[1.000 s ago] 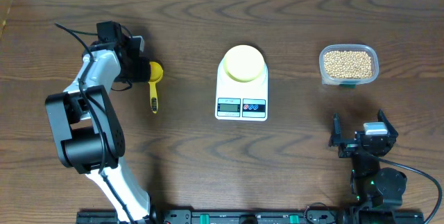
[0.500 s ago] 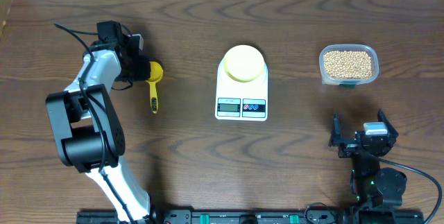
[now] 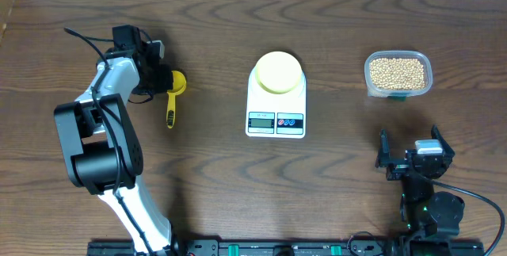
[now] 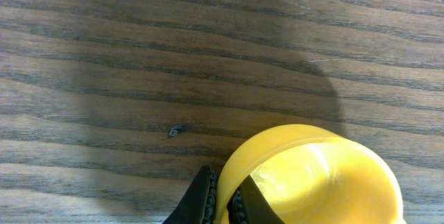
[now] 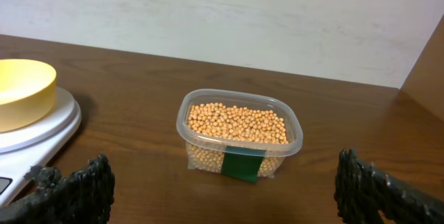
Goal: Scoop item into bowl and weigh 50g on scale
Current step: 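Lift the yellow scoop with the left gripper and rotate it upright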
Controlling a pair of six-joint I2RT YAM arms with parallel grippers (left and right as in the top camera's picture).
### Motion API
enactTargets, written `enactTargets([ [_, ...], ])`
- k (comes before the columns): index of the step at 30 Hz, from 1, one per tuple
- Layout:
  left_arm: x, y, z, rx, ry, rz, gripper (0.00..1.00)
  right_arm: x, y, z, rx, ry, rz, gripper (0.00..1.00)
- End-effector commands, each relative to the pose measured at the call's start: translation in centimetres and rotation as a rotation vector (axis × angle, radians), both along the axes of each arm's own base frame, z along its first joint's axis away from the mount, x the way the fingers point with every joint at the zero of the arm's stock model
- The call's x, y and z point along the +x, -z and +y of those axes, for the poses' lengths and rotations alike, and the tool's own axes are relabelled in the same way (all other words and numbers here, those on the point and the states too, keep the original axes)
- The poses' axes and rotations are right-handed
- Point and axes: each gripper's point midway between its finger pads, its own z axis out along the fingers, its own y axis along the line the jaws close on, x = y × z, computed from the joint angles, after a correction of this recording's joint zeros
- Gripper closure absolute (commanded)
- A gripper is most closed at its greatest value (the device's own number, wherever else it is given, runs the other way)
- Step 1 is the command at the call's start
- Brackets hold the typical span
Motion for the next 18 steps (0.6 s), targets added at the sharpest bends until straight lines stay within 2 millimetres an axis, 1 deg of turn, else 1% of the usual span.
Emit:
enactTargets([
  [1, -0.8, 1.5, -0.3, -0.011, -0.004, 0.046, 0.92, 0.0, 0.0, 0.3, 0.011, -0.011, -0.001, 0.01],
  [4, -0.6, 0.7, -0.3, -0.011, -0.016, 0.028, 0.92, 0.0, 0.0, 0.3, 0.011, -0.011, -0.001, 0.01],
  [7, 0.0, -1.6, -0.2, -0.01, -0.038, -0.022, 0.92, 0.0, 0.0, 0.3, 0.011, -0.011, -0.001, 0.01],
  [10, 0.7, -5.5, 0.0, -0.008, -0.073, -0.107, 0.93, 0.0, 0.0, 0.3, 0.011, -0.011, -0.001, 0.01],
  [12, 1.0, -8.9, 0.0, -0.017, -0.117, -0.181, 0.93, 0.0, 0.0, 0.3, 0.011, -0.011, -0.001, 0.01],
  [13, 1.0, -10.2, 0.0, -0.021, -0.134, -0.207, 0.93, 0.0, 0.0, 0.3, 0.011, -0.011, -0.001, 0.01],
  [16, 0.7, -15.4, -0.1, -0.058, -0.224, -0.31, 0.92, 0.0, 0.0, 0.3, 0.011, -0.011, -0.001, 0.01],
  [18, 0.2, -17.5, -0.2, -0.079, -0.264, -0.349, 0.93, 0.0, 0.0, 0.3, 0.011, -0.011, -0.001, 0.01],
])
